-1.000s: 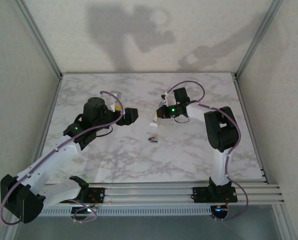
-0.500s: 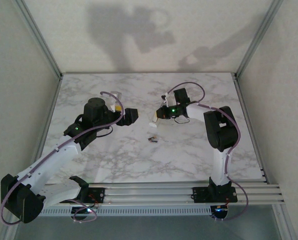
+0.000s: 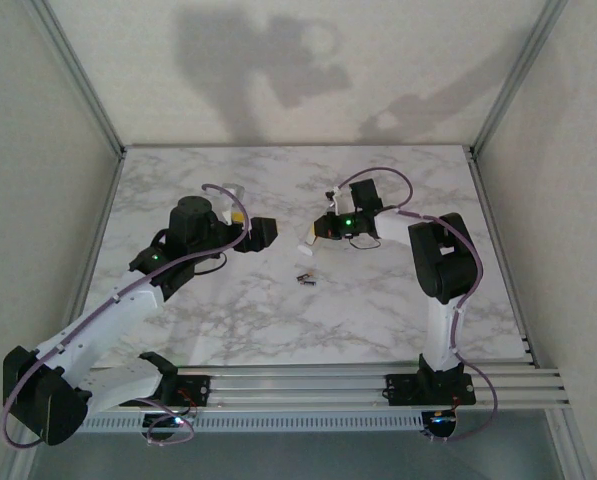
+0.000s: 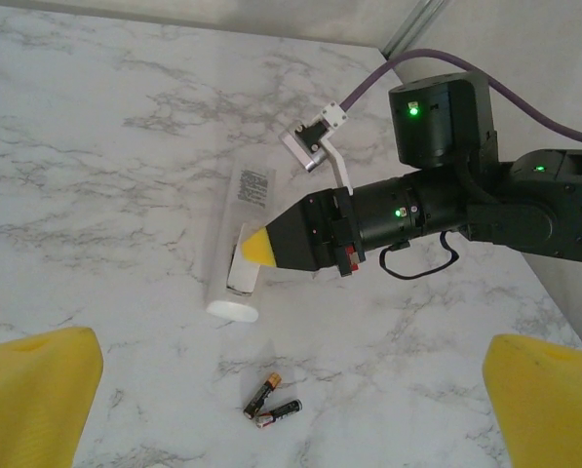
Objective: Load the batteries into the remote control
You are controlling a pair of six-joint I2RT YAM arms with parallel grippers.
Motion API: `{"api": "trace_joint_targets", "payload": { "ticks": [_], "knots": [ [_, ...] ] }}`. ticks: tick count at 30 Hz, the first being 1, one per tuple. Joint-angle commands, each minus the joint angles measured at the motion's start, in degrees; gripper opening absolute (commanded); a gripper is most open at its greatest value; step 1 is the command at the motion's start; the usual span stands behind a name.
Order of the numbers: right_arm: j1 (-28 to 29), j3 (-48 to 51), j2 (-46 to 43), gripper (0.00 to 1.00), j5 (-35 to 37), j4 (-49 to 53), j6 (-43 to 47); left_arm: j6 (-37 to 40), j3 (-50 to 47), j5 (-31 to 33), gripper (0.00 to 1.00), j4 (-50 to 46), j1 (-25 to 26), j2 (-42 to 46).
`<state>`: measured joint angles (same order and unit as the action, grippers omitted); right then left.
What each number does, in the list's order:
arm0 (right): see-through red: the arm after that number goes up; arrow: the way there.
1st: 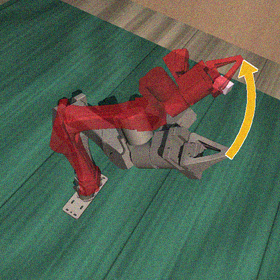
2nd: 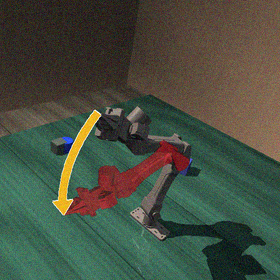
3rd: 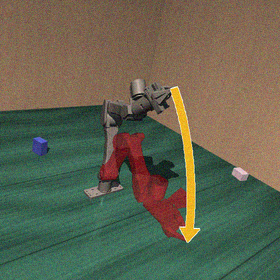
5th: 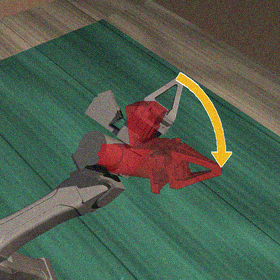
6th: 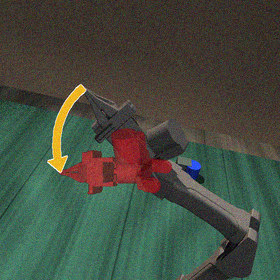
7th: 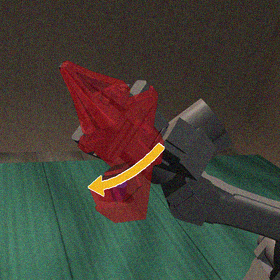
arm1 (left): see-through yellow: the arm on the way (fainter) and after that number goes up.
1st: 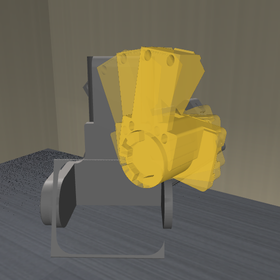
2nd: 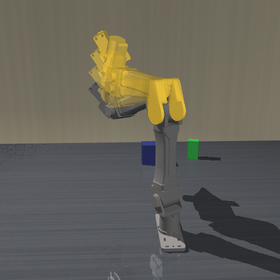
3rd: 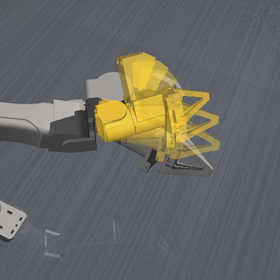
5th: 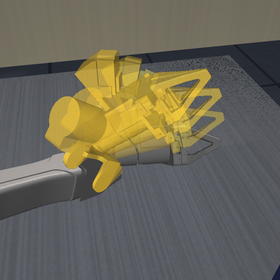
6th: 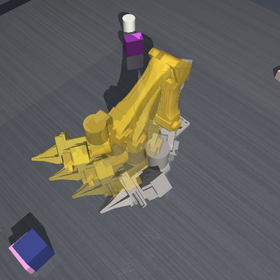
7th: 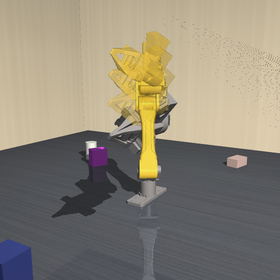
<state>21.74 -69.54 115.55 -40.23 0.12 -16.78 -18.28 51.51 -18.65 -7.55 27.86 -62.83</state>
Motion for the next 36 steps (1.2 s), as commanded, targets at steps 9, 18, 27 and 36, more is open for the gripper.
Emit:
{"api": "trace_joint_targets", "payload": {
  "ticks": [9, 18, 27, 36],
  "knots": [
    [0.2, 2.3, -2.9, 0.00, 0.6, -1.9, -2.4, -0.5, -0.7, -0.1, 1.00, 2.1, -0.6, -0.2],
    [0.1, 4.5, -4.7, 0.00, 1.1, -5.5, -5.4, -0.6, -0.6, -0.2, 0.99, 2.6, -0.6, -0.5],
    [0.2, 6.9, -2.6, 0.00, 1.5, -9.7, -8.0, -0.3, -0.4, -0.2, 0.99, 2.4, -0.6, -0.9],
    [0.1, 7.3, -1.7, 0.00, 0.7, -12.1, -9.8, -0.3, -0.6, -0.1, 1.00, 2.3, -0.6, -0.9]
  ]
}}
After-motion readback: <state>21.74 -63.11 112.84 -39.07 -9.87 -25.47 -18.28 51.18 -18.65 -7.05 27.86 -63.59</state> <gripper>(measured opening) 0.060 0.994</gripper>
